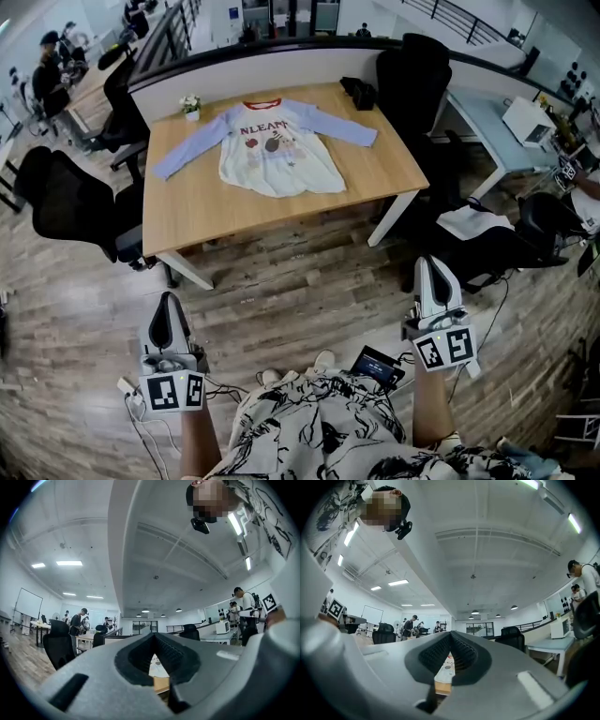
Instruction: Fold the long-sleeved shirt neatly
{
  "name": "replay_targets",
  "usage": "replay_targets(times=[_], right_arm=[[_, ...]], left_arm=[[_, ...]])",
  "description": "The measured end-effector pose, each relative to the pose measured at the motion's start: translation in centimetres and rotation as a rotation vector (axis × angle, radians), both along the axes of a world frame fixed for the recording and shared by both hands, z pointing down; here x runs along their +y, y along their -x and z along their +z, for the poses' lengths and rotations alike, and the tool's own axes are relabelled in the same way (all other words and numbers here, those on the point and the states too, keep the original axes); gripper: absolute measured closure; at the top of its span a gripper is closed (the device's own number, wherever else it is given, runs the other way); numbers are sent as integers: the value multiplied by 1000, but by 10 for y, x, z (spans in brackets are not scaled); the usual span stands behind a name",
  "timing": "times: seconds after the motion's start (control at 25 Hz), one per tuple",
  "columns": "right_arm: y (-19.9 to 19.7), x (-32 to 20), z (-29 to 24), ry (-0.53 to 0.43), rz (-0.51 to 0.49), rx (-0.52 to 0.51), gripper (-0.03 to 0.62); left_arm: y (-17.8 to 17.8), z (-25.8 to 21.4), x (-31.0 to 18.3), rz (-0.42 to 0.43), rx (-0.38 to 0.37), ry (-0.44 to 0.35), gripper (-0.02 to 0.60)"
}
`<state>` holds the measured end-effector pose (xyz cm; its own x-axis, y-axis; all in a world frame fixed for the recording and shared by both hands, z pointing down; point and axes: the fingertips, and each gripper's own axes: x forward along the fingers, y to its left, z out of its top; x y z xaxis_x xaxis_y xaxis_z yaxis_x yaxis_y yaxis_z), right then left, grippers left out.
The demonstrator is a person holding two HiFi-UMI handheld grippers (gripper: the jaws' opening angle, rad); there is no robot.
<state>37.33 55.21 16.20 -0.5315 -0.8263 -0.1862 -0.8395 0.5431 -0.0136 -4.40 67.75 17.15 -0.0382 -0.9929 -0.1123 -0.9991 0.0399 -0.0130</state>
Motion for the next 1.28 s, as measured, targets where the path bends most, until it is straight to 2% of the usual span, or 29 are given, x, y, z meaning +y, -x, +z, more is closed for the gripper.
replay_targets(times=[0.16, 0.24, 0.4, 0.44, 0.48, 0.52, 0.6, 0.68, 0.76, 0.8, 0.88, 0.92, 1.28], right_arm=[[2, 2, -1, -3, -8, -30, 600], [3, 4, -2, -9, -4, -10, 600], [1, 5, -1, -19, 24, 13, 600], [0, 5, -1, -21, 27, 7, 597], [0, 5, -2, -21, 27, 0, 566], [-1, 4, -2, -20, 25, -9, 510], [-2, 2, -4, -21, 19, -33, 410], [-4, 2, -6, -31, 11, -53, 338], [-6, 1, -8, -38, 5, -62, 276], [-7, 0, -8, -39, 5, -66, 224], [-9, -4, -6, -33, 5, -79, 115], [-10, -7, -5, -29, 3, -81, 117], [-32, -34, 12, 0, -28, -45, 118]], left_arm=[[6, 2, 3, -12, 53, -6, 580], [7, 5, 4, -8, 70, 3, 580], [6, 9, 6, -35, 11, 18, 577], [6, 9, 6, -40, 2, 19, 539], [6, 9, 6, -42, 1, 21, 478], [6, 9, 5, -42, 4, 22, 438], [6, 7, 5, -38, 12, 14, 401], [6, 5, 6, -36, 27, 1, 330], [9, 5, 7, -49, 44, -6, 232], [11, 5, 8, -63, 52, -9, 179], [15, 5, 8, -85, 64, -10, 121], [15, 5, 8, -89, 65, -5, 104], [-14, 13, -9, -133, -1, 51, 103]])
